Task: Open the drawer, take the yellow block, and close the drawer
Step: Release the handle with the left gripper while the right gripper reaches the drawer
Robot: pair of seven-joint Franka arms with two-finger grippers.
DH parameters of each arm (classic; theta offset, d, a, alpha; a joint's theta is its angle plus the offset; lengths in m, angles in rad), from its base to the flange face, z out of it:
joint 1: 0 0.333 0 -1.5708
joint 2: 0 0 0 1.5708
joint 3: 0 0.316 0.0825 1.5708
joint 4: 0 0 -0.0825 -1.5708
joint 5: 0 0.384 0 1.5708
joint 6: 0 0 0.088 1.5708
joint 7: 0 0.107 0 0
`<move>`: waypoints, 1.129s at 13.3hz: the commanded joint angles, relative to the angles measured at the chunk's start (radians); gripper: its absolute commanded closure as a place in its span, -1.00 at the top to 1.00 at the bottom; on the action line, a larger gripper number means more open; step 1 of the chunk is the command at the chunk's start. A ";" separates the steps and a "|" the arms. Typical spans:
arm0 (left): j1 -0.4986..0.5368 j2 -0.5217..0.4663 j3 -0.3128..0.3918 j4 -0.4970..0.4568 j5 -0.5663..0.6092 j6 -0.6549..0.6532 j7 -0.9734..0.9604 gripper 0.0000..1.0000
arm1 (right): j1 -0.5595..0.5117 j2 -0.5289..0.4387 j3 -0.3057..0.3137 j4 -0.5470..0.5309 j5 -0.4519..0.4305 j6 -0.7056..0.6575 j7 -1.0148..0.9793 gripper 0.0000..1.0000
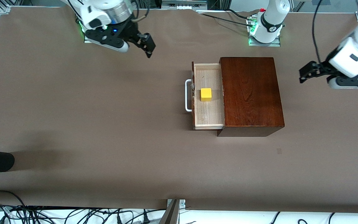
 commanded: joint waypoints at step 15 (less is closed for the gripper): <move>0.018 -0.047 0.023 -0.080 -0.008 0.052 0.037 1.00 | 0.342 0.463 -0.008 0.296 -0.204 0.262 0.955 1.00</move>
